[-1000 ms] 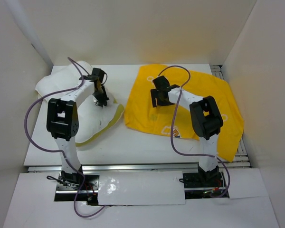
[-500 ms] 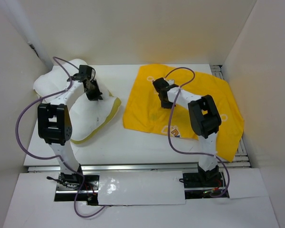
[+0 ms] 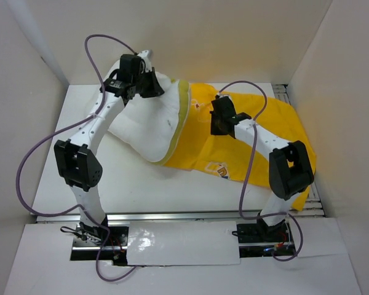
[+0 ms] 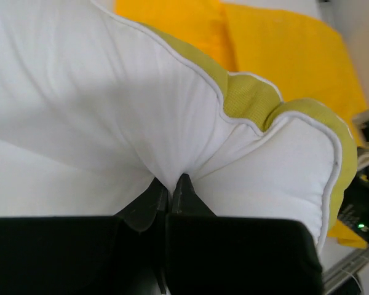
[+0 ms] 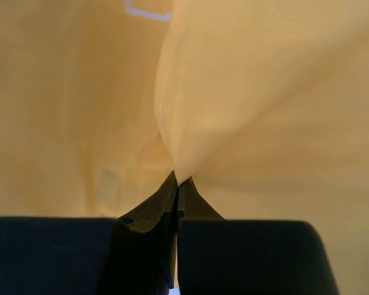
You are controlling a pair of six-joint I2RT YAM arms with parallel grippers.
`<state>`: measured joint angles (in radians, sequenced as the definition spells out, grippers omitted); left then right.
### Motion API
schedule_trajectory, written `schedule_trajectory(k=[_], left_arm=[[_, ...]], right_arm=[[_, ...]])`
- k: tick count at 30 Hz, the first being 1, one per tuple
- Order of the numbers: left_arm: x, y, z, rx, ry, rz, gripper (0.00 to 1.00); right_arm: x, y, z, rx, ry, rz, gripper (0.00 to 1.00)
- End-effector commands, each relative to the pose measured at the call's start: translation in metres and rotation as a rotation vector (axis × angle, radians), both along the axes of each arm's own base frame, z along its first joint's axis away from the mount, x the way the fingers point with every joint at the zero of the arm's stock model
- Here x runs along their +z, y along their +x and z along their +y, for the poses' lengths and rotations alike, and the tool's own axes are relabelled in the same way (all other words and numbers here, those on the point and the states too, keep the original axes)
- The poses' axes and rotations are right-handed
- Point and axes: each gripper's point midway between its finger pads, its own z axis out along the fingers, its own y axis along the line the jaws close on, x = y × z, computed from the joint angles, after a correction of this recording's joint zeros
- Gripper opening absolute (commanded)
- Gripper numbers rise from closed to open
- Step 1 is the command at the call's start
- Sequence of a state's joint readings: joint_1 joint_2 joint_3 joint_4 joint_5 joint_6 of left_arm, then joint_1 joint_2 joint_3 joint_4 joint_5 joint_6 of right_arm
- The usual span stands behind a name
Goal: Put the pillow into the pillowcase
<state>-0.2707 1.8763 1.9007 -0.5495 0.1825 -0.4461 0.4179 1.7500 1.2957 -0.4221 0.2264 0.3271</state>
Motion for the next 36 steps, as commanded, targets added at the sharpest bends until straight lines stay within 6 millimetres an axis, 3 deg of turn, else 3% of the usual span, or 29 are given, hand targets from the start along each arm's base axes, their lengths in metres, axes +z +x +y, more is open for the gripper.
schedule_trajectory(k=[1, 4, 5, 8, 9, 10, 11, 13, 17, 18, 20, 22, 23, 24, 25, 26, 27, 28, 29, 30, 32, 33, 34, 35, 36], left_arm=[[0.050, 0.009, -0.048, -0.149, -0.099, -0.178, 0.00], [0.048, 0.012, -0.076, -0.198, -0.182, -0.175, 0.00], [0.038, 0.019, -0.089, -0.189, -0.228, -0.169, 0.00], [0.028, 0.035, -0.102, -0.159, -0.296, -0.180, 0.02], [0.023, 0.036, -0.105, -0.170, -0.309, -0.173, 0.19], [0.026, 0.034, -0.107, -0.186, -0.318, -0.180, 0.49], [0.019, 0.032, -0.108, -0.206, -0.301, -0.178, 0.99], [0.020, 0.027, -0.103, -0.233, -0.246, -0.195, 1.00], [0.017, 0.028, -0.068, -0.233, 0.047, -0.288, 1.00], [0.018, 0.038, -0.042, -0.153, 0.193, -0.335, 1.00], [0.016, 0.050, -0.004, -0.025, 0.309, -0.340, 1.00], [0.012, 0.059, 0.021, 0.008, 0.319, -0.307, 1.00], [0.006, 0.068, 0.043, 0.038, 0.293, -0.275, 1.00], [0.008, 0.074, 0.048, 0.049, 0.257, -0.268, 1.00], [-0.002, 0.076, 0.047, 0.029, 0.205, -0.224, 1.00], [-0.031, 0.084, 0.049, 0.026, 0.190, -0.159, 1.00], [-0.044, 0.089, 0.051, 0.029, 0.179, -0.128, 1.00], [-0.056, 0.093, 0.057, 0.052, 0.182, -0.099, 1.00], [-0.086, 0.098, 0.061, 0.067, 0.206, -0.050, 1.00], [-0.097, 0.100, 0.064, 0.091, 0.212, -0.020, 1.00], [-0.124, 0.094, 0.068, 0.082, 0.155, 0.073, 0.89], [-0.138, 0.091, 0.076, 0.083, 0.126, 0.117, 0.85], [-0.163, 0.081, 0.076, 0.080, 0.096, 0.182, 0.76], [-0.174, 0.077, 0.084, 0.105, 0.100, 0.211, 0.70], [-0.193, 0.067, 0.094, 0.136, 0.113, 0.264, 0.64]], right_arm=[[0.042, 0.008, 0.024, 0.129, 0.147, -0.141, 0.00], [0.049, 0.002, 0.035, 0.185, 0.208, -0.164, 0.00], [0.046, 0.000, 0.037, 0.195, 0.217, -0.159, 0.00], [0.042, -0.004, 0.035, 0.193, 0.213, -0.152, 0.00], [0.046, -0.001, 0.028, 0.173, 0.206, -0.166, 0.00], [0.044, -0.005, 0.024, 0.154, 0.199, -0.155, 0.00], [0.038, -0.007, 0.017, 0.135, 0.183, -0.139, 0.00], [0.047, -0.006, 0.006, 0.113, 0.188, -0.161, 0.00], [0.049, -0.007, -0.005, 0.091, 0.207, -0.163, 0.00], [0.045, -0.008, -0.011, 0.078, 0.204, -0.154, 0.00], [0.050, -0.008, -0.012, 0.082, 0.218, -0.161, 0.00], [0.045, -0.009, -0.008, 0.099, 0.231, -0.143, 0.00], [0.044, -0.008, -0.003, 0.126, 0.242, -0.146, 0.00], [0.039, -0.005, -0.001, 0.133, 0.247, -0.140, 0.00], [0.040, -0.002, 0.002, 0.140, 0.254, -0.143, 0.00], [0.038, -0.001, 0.010, 0.169, 0.257, -0.142, 0.00], [0.028, 0.002, 0.014, 0.176, 0.259, -0.116, 0.00], [0.035, 0.008, 0.027, 0.210, 0.258, -0.134, 0.00], [0.035, 0.011, 0.033, 0.234, 0.247, -0.136, 0.00], [0.023, 0.015, 0.036, 0.226, 0.227, -0.112, 0.00], [0.027, 0.023, 0.053, 0.273, 0.204, -0.132, 0.00], [0.015, 0.028, 0.054, 0.262, 0.190, -0.112, 0.00], [0.020, 0.035, 0.062, 0.278, 0.182, -0.131, 0.00], [0.016, 0.036, 0.067, 0.286, 0.179, -0.120, 0.00], [0.002, 0.039, 0.070, 0.291, 0.178, -0.091, 0.00]])
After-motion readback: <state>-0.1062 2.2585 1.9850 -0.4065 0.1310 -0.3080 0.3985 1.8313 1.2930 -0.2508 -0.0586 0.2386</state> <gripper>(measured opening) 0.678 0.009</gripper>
